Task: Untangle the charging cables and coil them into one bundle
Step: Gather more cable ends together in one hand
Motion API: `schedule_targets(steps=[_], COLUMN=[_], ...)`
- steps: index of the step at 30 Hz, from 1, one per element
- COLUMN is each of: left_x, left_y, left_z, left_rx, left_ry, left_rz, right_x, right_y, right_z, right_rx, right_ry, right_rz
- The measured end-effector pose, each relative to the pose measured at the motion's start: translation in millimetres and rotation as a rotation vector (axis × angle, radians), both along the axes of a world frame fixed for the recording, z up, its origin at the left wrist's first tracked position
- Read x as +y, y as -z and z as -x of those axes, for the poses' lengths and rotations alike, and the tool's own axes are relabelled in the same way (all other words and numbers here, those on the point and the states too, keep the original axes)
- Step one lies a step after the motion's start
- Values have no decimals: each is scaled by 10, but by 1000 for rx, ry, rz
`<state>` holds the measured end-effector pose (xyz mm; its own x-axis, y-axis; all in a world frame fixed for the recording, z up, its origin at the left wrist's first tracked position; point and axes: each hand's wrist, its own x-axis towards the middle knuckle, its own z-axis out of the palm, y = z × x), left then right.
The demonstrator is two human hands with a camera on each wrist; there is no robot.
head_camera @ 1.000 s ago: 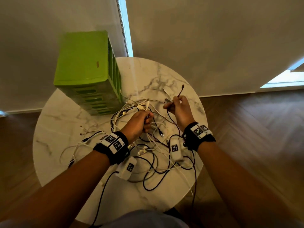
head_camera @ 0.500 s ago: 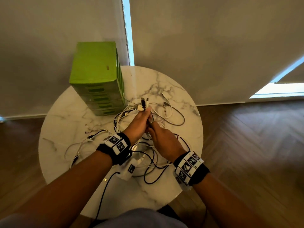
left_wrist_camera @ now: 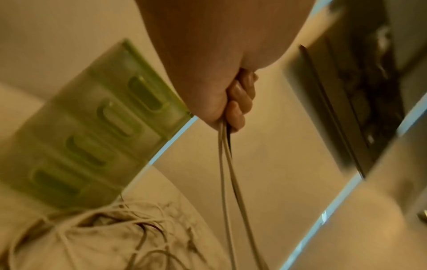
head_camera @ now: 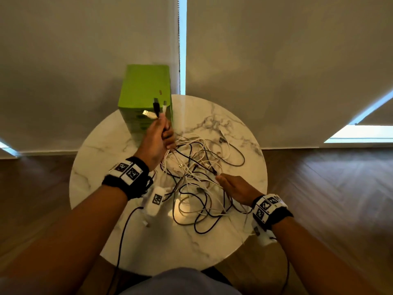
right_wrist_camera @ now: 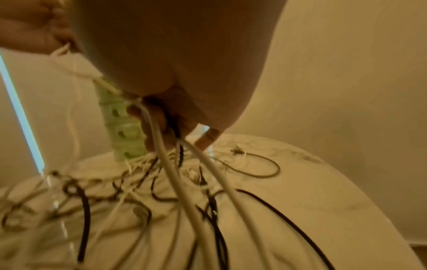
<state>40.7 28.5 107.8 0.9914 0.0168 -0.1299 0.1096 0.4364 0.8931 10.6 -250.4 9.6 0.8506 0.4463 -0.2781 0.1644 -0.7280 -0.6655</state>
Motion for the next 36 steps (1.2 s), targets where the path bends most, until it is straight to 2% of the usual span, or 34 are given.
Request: schedule_targets(steps=[5,8,10,16,20,23,25,27,30,32,33,36], left_x=[-112,-224,-278,-330,-191,84,244,315,231,140,103,20], left_y=[40,157,223,117,-17,-154,-218,-204,-110,11,77,164], left_z=[275,361,357,285,236,125,61,42,120,203,235,302], left_rx=[49,123,165,162,94,36,-9,-18,-29,19,68,152], left_ry=[179,230,198,73,-23,-93,-112,-141,-110,-39,-21,25], left_rz=[-476,-585,-513,-32,155,253,209,115,-178,-432,-495,-467], right_x=[363,681,850,970,898,712,606,608,804,985,1083,1351], right_y=[-367,-615,-704,-653,-347,-20,103,97,-107,-330,-430,-733], right_z=[-150,-126,-55,142,164,139,76,-77,-350,-443,-460,-371], right_rx=[-232,-284,-280,-97,-72,6,-25,-87,-231,-304,-327,-368], right_ry=[187,105,16,-35,-117,-94,-70,-43,69,141,156,63], right_rz=[-113,-147,-170,-338,-265,-157,-132,-23,204,69,-30,-190])
